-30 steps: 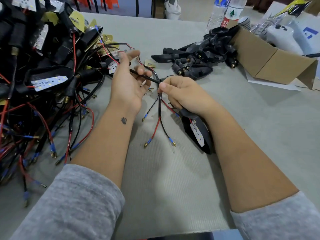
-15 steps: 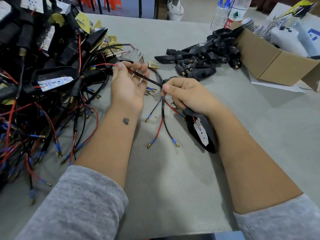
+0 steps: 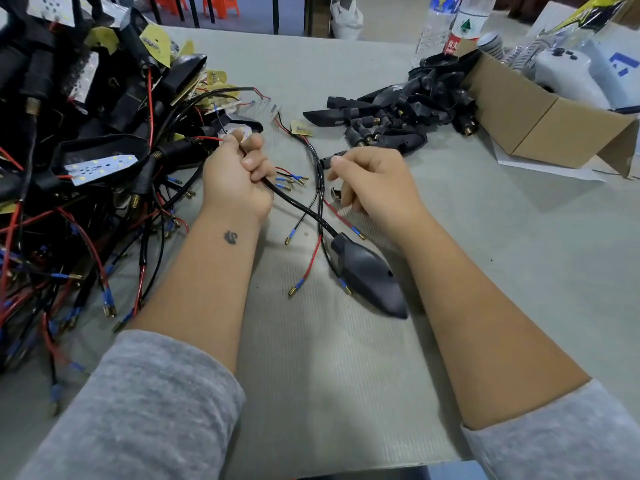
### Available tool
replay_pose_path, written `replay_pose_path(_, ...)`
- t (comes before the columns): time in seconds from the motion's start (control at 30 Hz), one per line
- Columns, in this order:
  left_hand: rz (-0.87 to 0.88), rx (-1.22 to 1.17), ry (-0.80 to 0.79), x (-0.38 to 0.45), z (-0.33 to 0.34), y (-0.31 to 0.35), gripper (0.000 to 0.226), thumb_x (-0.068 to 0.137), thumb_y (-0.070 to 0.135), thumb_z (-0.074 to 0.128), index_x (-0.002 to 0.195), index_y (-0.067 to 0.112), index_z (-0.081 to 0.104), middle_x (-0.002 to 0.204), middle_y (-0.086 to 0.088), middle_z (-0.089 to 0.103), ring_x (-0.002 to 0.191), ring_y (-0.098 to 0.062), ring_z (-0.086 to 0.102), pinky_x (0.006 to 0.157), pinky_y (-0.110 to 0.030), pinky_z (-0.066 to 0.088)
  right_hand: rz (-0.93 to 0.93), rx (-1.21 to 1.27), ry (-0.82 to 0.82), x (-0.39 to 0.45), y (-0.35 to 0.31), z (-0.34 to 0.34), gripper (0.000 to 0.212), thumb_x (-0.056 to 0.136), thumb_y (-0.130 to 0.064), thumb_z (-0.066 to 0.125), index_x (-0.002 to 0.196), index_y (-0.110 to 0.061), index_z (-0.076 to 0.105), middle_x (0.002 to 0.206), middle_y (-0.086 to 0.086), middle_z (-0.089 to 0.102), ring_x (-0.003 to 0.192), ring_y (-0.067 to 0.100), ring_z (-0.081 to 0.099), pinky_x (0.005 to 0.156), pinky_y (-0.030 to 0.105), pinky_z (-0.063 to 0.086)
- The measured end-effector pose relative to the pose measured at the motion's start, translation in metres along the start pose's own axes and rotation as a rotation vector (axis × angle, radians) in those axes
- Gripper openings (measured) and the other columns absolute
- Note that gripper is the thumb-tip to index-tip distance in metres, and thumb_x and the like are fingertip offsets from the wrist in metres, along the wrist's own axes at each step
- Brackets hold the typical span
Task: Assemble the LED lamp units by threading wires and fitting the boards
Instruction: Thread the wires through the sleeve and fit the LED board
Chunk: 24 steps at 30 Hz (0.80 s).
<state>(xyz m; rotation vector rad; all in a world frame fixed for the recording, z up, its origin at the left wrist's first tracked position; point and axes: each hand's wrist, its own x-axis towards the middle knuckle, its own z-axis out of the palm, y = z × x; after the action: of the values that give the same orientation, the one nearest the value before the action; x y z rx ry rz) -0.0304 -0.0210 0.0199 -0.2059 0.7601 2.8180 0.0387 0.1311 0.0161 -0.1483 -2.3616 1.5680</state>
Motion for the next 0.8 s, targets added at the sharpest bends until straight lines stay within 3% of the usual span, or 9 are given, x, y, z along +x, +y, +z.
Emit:
replay_pose_path(0.07,-0.088,-0.089,-0.059,0.001,-0.003,0.005,0.032,0.107,0.019,0.027,0.081,0.014,0.044,0.05,0.002,0.055,0.026,-0.002,0.03,0.03,-0.013,0.021,-0.053,-0.179,0.171,0.007,0.006,0.001,0.019,0.092,-0.022,0.056,0.079,-0.016,0.068,0.065,-0.01,0.057,0.061,0.005,0.051,0.062,0.024,0.041)
replay_pose_path(0.13,-0.109,-0.038,-0.07,0.002,-0.004,0.007,0.029,0.107,0.019,0.029,0.083,0.014,0.045,0.051,0.002,0.057,0.026,-0.003,0.031,0.03,-0.012,0.021,-0.071,-0.287,0.207,0.011,0.011,-0.001,0.014,0.092,-0.021,0.054,0.093,-0.025,0.067,0.092,-0.009,0.059,0.087,0.009,0.055,0.079,0.029,0.044)
replay_pose_path(0.23,0.044,0.339,0.028,0.004,-0.002,0.002,0.027,0.106,0.017,0.032,0.083,0.018,0.047,0.056,0.004,0.055,0.032,0.0,0.03,0.032,-0.013,0.02,-0.106,-0.45,0.101,0.015,0.018,-0.003,0.037,0.094,-0.019,0.052,0.131,-0.022,0.056,0.135,-0.002,0.05,0.126,0.02,0.042,0.105,0.028,0.032)
replay_pose_path(0.33,0.257,0.872,0.109,0.004,0.0,-0.01,0.026,0.102,0.016,0.039,0.081,0.023,0.053,0.067,0.005,0.053,0.041,-0.003,0.034,0.04,-0.017,0.026,-0.145,-0.567,-0.024,0.017,0.02,-0.001,0.053,0.098,-0.026,0.048,0.149,-0.026,0.035,0.159,-0.002,0.027,0.142,0.02,0.024,0.114,0.028,0.016)
replay_pose_path(0.4,0.37,1.18,0.091,0.004,-0.002,-0.018,0.026,0.1,0.018,0.042,0.079,0.026,0.056,0.066,0.009,0.056,0.045,-0.003,0.041,0.046,-0.021,0.033,-0.132,-0.629,-0.109,0.018,0.02,0.0,0.056,0.099,-0.029,0.043,0.152,-0.032,0.026,0.162,-0.004,0.019,0.147,0.017,0.017,0.119,0.032,0.013)
replay_pose_path(0.47,0.406,1.326,0.039,0.003,-0.003,-0.024,0.022,0.098,0.02,0.043,0.084,0.026,0.058,0.065,0.01,0.057,0.048,-0.003,0.045,0.053,-0.023,0.036,-0.107,-0.684,-0.16,0.019,0.02,0.0,0.059,0.098,-0.024,0.04,0.153,-0.034,0.023,0.161,-0.006,0.021,0.148,0.017,0.015,0.12,0.037,0.013)
replay_pose_path(0.6,0.423,1.38,0.032,0.0,-0.003,-0.026,0.02,0.093,0.02,0.042,0.092,0.026,0.061,0.048,0.012,0.048,0.038,-0.004,0.039,0.053,-0.028,0.031,-0.104,-0.762,-0.074,0.019,0.02,0.0,0.059,0.09,-0.017,0.044,0.148,-0.024,0.037,0.146,0.0,0.036,0.132,0.023,0.026,0.11,0.031,0.019)
replay_pose_path(0.67,0.435,1.391,0.036,-0.002,-0.003,-0.026,0.02,0.093,0.022,0.043,0.091,0.028,0.063,0.05,0.009,0.045,0.039,-0.005,0.037,0.052,-0.028,0.03,-0.086,-0.748,0.009,0.019,0.02,0.001,0.056,0.086,-0.017,0.048,0.142,-0.022,0.045,0.134,0.002,0.038,0.123,0.024,0.03,0.104,0.028,0.022)
replay_pose_path(0.8,0.444,1.371,-0.007,-0.007,0.0,-0.026,0.018,0.094,0.032,0.052,0.078,0.027,0.058,0.046,0.012,0.045,0.041,-0.004,0.037,0.052,-0.027,0.03,-0.043,-0.585,0.056,0.017,0.018,0.0,0.036,0.08,-0.009,0.049,0.115,-0.018,0.056,0.12,0.001,0.052,0.117,0.026,0.044,0.101,0.031,0.035)
